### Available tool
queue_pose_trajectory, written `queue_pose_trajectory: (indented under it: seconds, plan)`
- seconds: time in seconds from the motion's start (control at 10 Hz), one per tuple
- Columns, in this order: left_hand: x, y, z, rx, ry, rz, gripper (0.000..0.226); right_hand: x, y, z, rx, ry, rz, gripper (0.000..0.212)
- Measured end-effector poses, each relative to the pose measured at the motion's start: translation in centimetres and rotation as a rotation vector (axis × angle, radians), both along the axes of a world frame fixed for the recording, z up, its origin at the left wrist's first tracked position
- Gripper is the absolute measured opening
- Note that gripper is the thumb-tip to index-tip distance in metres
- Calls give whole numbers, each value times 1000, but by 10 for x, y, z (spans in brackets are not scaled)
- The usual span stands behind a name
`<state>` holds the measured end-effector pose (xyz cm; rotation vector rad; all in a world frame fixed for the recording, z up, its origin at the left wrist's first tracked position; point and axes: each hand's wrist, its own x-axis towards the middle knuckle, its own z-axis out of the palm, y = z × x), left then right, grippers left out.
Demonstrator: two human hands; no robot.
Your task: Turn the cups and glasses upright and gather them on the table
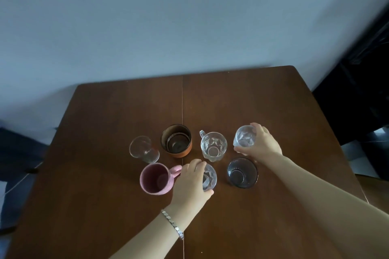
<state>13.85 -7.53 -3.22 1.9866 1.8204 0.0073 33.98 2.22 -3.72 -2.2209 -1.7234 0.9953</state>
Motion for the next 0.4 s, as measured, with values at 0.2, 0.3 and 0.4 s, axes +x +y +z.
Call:
queue_pose_trajectory:
  seconds: [0.2, 0.3, 0.4]
  plan:
    - [0, 9, 13, -126, 24, -29, 72, -2, -2, 41, -130, -326, 158, 67]
    - [5, 25, 34, -111, 53, -109, 58, -9, 0, 80, -106, -483, 304, 31]
    - [4, 42, 69, -199, -17, -155, 50, -16, -6, 107, -229, -424, 378, 30]
